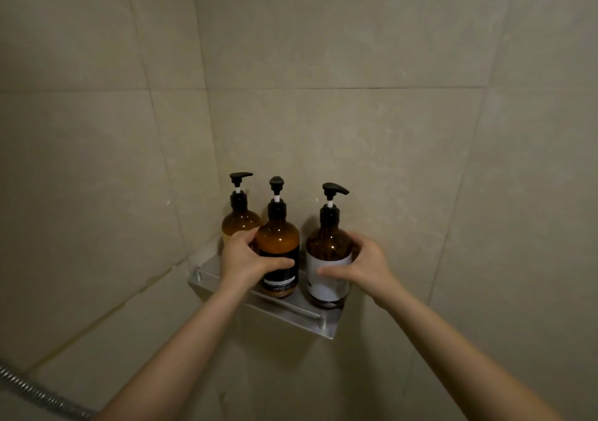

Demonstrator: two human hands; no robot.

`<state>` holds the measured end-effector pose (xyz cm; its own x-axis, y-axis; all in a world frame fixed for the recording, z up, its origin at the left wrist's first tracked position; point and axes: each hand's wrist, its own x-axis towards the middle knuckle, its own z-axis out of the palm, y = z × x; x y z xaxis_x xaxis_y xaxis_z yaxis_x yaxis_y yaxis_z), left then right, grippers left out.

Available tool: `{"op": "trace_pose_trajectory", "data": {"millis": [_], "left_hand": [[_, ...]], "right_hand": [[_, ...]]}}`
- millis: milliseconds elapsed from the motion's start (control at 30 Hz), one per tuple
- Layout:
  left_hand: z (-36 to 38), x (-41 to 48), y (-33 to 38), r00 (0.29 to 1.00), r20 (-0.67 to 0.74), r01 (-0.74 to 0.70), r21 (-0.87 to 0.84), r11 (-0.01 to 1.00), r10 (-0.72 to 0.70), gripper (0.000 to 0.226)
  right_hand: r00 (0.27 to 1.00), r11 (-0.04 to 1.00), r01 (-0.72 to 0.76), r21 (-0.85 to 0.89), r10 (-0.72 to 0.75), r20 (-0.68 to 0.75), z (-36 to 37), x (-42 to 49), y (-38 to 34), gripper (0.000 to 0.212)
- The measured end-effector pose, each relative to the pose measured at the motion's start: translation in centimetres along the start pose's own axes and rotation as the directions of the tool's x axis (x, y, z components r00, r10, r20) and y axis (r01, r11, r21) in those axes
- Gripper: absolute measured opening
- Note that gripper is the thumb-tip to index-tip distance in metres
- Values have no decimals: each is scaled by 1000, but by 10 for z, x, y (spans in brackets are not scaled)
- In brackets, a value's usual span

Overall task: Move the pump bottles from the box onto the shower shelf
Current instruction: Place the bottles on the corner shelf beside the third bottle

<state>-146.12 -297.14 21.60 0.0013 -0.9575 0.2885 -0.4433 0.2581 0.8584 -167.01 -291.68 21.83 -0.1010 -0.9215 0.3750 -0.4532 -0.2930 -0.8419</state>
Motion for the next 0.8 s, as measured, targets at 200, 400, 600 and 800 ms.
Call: {"op": "trace_pose_trajectory", "data": {"millis": [200, 400, 600, 800], "left_hand": [[1, 1, -10, 999, -15, -29, 4, 1000, 29, 87], [2, 2, -16, 997, -6, -71, -26, 997, 71, 78], [3, -1, -20, 991, -11, -136, -45, 990, 136, 70], [1, -10, -20, 986, 13, -165, -70, 984, 166, 86]], "right_hand": [[1000, 1000, -11, -17, 11, -6, 10, -6, 1, 55], [999, 999, -32, -21, 31, -30, 15, -13, 2, 54], [998, 999, -39, -8, 38, -53, 20, -22, 2, 59], [996, 997, -79, 8, 79, -45, 18, -28, -2, 59]]}}
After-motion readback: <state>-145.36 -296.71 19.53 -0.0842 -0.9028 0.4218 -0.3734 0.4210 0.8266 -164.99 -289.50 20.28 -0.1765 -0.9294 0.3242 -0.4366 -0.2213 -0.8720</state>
